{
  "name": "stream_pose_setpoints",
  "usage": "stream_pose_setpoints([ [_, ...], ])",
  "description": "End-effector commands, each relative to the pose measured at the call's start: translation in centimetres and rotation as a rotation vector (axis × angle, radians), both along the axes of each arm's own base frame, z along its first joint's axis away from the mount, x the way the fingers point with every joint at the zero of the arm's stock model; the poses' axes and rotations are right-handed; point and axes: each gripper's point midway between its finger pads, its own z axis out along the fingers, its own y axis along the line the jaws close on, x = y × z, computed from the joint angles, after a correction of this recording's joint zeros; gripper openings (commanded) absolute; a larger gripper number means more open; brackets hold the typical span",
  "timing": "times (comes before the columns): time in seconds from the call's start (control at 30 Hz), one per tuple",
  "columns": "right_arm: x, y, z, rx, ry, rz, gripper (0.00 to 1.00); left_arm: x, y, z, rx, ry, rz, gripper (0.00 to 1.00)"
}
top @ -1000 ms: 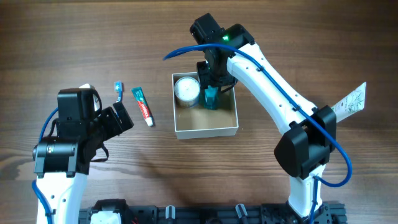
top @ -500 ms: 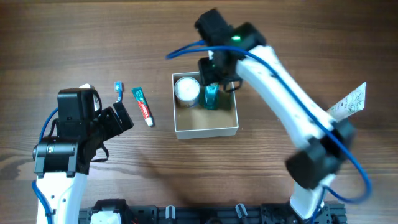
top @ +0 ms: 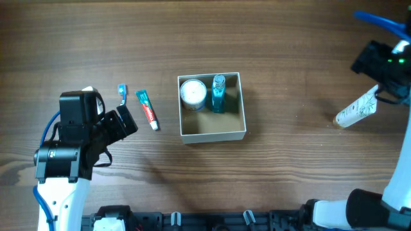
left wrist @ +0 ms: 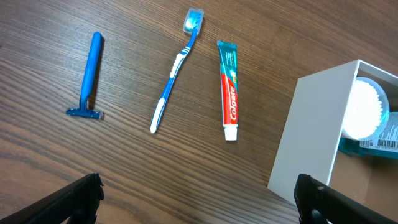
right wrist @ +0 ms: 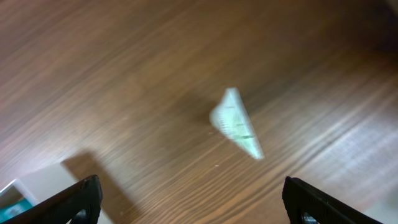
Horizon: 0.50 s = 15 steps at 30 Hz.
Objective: Pack container
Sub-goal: 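Move the right gripper to the white Pantene tube and grasp it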
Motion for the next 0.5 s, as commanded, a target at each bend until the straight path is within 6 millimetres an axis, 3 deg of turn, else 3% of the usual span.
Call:
stream_pose_setpoints([
  [0.0,-0.6,-2.1,-2.7,0.056,0.076,-0.016,0.94,0.3,-0.3,0.7,-0.019,-0.018,0.003,1.00],
  [0.07,-0.8,-2.6,-4.0,0.091,0.098,-0.009,0.94,0.3,-0.3,0.7,-0.019,-0.018,0.003,1.00],
  [0.33,-1.3,-3.6,-13.7,0.155,0.236,0.023,0.94,0.3,-0.3,0.7,-0.019,-0.018,0.003,1.00],
  [0.47,-0.5,-4.0,-16.8,0.138,0.217,0.048,0.87,0.3,-0.3,0.7,-0.019,-0.018,0.003,1.00],
])
